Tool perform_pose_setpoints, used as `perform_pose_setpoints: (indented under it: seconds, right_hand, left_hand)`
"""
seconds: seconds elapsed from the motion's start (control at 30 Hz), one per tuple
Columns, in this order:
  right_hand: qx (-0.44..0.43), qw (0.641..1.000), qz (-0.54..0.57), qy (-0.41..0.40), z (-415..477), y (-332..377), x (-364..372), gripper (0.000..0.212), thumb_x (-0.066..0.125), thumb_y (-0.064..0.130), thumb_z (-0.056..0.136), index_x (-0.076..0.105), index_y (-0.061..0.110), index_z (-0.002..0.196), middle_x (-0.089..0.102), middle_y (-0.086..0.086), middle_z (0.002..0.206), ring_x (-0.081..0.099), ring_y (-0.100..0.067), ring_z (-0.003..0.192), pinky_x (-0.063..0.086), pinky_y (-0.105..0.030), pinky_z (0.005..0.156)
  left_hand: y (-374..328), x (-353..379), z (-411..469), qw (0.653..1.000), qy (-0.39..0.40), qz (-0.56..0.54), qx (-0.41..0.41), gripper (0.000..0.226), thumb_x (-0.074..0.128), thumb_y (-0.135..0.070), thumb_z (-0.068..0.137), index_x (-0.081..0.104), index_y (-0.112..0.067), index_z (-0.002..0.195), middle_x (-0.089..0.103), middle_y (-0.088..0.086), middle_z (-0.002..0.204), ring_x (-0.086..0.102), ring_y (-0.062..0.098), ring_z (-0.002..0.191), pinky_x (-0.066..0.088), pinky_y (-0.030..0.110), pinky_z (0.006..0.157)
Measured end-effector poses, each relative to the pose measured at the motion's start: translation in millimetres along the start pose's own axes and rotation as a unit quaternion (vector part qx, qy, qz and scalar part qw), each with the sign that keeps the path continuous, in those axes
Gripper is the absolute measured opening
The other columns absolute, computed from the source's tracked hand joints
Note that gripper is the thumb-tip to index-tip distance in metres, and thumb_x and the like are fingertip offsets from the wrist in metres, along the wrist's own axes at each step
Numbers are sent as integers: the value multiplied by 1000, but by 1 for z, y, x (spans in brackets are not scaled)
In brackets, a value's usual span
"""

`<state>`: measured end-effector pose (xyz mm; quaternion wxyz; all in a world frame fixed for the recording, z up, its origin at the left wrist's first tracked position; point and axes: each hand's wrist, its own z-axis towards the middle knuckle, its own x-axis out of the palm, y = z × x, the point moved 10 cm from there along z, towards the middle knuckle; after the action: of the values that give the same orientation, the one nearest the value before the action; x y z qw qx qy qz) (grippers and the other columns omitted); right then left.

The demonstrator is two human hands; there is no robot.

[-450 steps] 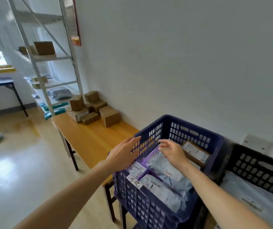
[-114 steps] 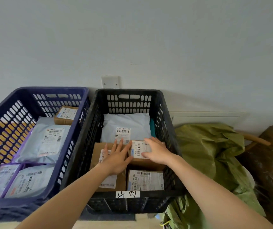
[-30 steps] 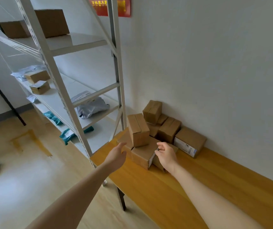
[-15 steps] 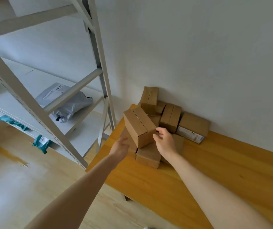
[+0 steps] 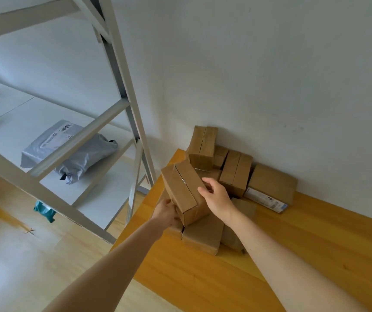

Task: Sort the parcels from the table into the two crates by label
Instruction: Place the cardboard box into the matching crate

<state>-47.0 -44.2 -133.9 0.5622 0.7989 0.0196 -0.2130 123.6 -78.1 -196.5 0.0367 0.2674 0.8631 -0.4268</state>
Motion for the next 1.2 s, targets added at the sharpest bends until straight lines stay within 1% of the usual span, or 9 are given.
perform_pose_setpoints:
  seconds: [0.1, 0.3, 0.53, 0.7, 0.8, 0.9, 0.97, 1.1, 1.2]
  right_hand:
    - [-8, 1000, 12, -2, -3, 1, -1, 44, 50, 22, 99, 41, 18, 142, 50, 1, 137, 45, -10, 123, 38, -23, 99]
    - [2, 999, 7, -37, -14, -1, -2, 40, 47, 22, 100, 43, 20, 140, 51, 0, 138, 46, -16, 129, 39, -37, 109]
    - [44, 992, 81, -91, -37, -8, -1, 41, 41, 11, 102, 41, 21, 142, 45, 6, 135, 39, -3, 116, 36, -9, 85]
    - [72, 977, 151, -133, -55, -14, 1, 44, 40, 13, 101, 48, 43, 132, 51, 6, 137, 46, -17, 128, 41, -39, 108]
    - [93, 963, 203, -149, -68, -11, 4, 41, 38, 18, 102, 49, 47, 128, 58, 8, 125, 55, -13, 115, 46, -41, 100]
    - [101, 952, 239, -160, -76, -7, 11, 38, 44, 34, 100, 45, 46, 135, 54, 9, 131, 52, -14, 117, 40, -46, 104]
    - [110, 947, 264, -147, -81, -6, 21, 45, 49, 52, 93, 42, 45, 137, 51, 9, 135, 50, -16, 121, 38, -46, 105]
    - [113, 936, 305, -135, -93, -1, 38, 64, 57, 65, 73, 44, 35, 128, 56, 7, 125, 53, -14, 115, 43, -35, 93]
    - [115, 923, 325, -170, -102, -8, 43, 60, 65, 62, 67, 50, 36, 119, 59, 4, 124, 54, -19, 118, 35, -48, 109]
  left_hand:
    - [1, 4, 3, 1000, 6, -26, -14, 36, 32, -11, 100, 48, -17, 131, 62, 1, 91, 61, 18, 88, 52, 31, 78]
    - [-8, 7, -3, 999, 32, 9, 7, 30, 26, -21, 102, 42, -18, 128, 56, 1, 96, 57, 23, 99, 51, 37, 85]
    - [-10, 11, -5, 995, 84, 30, 53, 35, 22, -36, 103, 33, -24, 134, 52, 0, 116, 53, 20, 107, 48, 42, 96]
    - [-26, -3, -8, 989, 104, 5, 108, 39, 36, -49, 99, 34, -30, 134, 51, 2, 126, 52, 18, 109, 47, 35, 89]
    - [-33, -12, -9, 985, 136, -29, 105, 47, 54, -55, 89, 39, -32, 126, 50, -5, 124, 52, 16, 111, 44, 40, 101]
    - [-37, -16, -13, 981, 162, -36, 103, 64, 68, -58, 77, 51, -19, 124, 60, -3, 116, 58, 17, 106, 49, 39, 97]
    - [-42, -20, -21, 977, 173, -46, 120, 62, 71, -56, 75, 44, -28, 123, 57, -5, 115, 58, 18, 106, 51, 40, 92]
    - [-57, -24, -35, 959, 217, -40, 176, 66, 70, -60, 72, 37, -46, 127, 58, -5, 118, 61, 19, 106, 52, 45, 92]
    - [-63, -23, -45, 942, 261, -19, 209, 54, 52, -71, 77, 40, -59, 128, 55, -8, 129, 57, 19, 115, 48, 49, 99]
